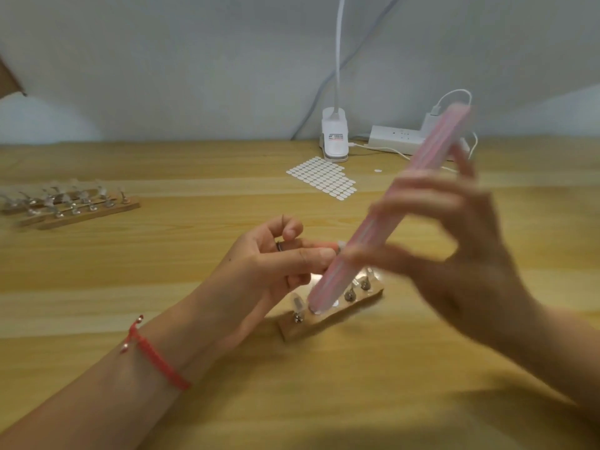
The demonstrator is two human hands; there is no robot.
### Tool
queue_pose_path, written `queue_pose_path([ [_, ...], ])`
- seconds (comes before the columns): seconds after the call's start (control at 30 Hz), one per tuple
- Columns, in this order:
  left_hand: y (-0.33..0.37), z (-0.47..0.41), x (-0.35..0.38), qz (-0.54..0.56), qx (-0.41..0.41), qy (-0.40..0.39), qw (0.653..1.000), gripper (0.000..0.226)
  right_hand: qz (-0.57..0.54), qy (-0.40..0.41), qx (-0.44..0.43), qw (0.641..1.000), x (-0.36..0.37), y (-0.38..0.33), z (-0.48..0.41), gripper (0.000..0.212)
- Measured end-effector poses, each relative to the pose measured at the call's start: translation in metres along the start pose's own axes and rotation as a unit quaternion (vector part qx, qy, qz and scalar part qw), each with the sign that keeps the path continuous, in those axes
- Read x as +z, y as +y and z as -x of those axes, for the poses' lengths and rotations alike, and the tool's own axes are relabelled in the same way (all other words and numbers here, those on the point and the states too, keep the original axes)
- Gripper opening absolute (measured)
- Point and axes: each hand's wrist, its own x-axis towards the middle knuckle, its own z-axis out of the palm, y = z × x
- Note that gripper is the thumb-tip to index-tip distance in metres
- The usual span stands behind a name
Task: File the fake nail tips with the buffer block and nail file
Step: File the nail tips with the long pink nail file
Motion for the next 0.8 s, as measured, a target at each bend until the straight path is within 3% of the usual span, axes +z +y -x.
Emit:
queue_pose_path([
  [0.07, 0.000, 0.000, -0.001, -0.001, 0.001, 0.003, 1.000, 0.047, 0.003, 0.010, 0.040, 0.999, -0.004, 0.005, -0.002, 0.027],
  [0.2, -0.002, 0.001, 0.004, 0.009, 0.001, -0.013, 1.000, 0.046, -0.031, -0.020, -0.043, 0.998, 0.010, -0.021, 0.006, 0.034],
  [0.3, 0.001, 0.001, 0.001, 0.000, 0.002, 0.001, 1.000, 0.046, -0.003, 0.008, 0.033, 0.999, -0.003, 0.004, -0.002, 0.032],
  [0.37, 0.000, 0.001, 0.002, 0.002, 0.003, -0.002, 1.000, 0.046, -0.030, 0.004, 0.028, 0.999, 0.003, -0.006, 0.002, 0.028],
  [0.47, -0.003, 0.001, 0.004, 0.010, -0.001, -0.001, 1.000, 0.046, -0.055, -0.018, -0.046, 0.997, 0.012, -0.025, 0.006, 0.041],
  [0.53, -0.001, 0.001, 0.002, 0.004, 0.003, 0.000, 1.000, 0.045, -0.030, 0.002, 0.013, 0.999, 0.002, -0.005, 0.000, 0.048],
  [0.6, 0.000, 0.002, 0.001, 0.005, 0.007, 0.009, 1.000, 0.045, -0.027, 0.003, 0.046, 0.999, -0.001, -0.003, -0.001, 0.037],
  [0.67, -0.002, 0.003, 0.002, 0.009, 0.012, 0.018, 1.000, 0.046, -0.056, -0.025, 0.000, 0.998, 0.009, -0.023, 0.006, 0.028],
  [0.73, -0.002, 0.004, 0.003, 0.016, 0.015, 0.017, 1.000, 0.047, -0.049, -0.032, -0.042, 0.997, 0.010, -0.029, 0.007, 0.034],
  [0.8, 0.000, 0.004, 0.002, 0.014, 0.020, 0.012, 1.000, 0.047, -0.021, -0.008, 0.017, 1.000, 0.000, -0.009, 0.000, 0.032],
])
